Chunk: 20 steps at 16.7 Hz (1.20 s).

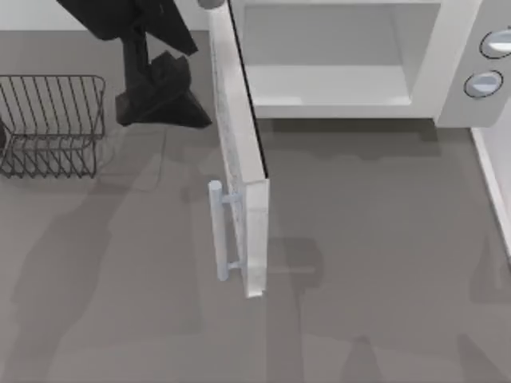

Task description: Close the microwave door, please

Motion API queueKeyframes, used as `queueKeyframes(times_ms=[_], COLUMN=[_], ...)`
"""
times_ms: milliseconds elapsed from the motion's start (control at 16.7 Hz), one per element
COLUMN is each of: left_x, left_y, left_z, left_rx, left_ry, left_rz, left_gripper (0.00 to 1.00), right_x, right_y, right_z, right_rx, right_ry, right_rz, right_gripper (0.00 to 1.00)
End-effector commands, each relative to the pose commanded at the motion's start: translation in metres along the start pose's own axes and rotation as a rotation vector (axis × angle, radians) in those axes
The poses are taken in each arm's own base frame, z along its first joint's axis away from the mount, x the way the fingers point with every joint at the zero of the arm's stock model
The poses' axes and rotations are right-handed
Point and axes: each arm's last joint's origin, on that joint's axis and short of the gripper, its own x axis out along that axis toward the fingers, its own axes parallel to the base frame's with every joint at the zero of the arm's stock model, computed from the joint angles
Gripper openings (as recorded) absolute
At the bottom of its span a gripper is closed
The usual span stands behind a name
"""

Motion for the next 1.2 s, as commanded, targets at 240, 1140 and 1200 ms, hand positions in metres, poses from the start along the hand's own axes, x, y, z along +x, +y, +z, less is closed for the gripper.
queueKeyframes(times_ms=[240,1140,1200], left_x=[0.041,0.063,0.063], left_y=[0.001,-0.001,-0.001], left_z=[0.001,0.0,0.0], left_rx=[0.002,0.0,0.0], left_ry=[-0.004,0.0,0.0], left_rz=[0.006,0.001,0.001], left_gripper=[1.0,0.4,0.32], right_x=[0.0,0.0,0.0], right_y=[0.0,0.0,0.0], right_z=[0.0,0.0,0.0], right_rx=[0.0,0.0,0.0], right_ry=[0.0,0.0,0.0], right_rz=[0.0,0.0,0.0], right_gripper=[1.0,1.0,1.0])
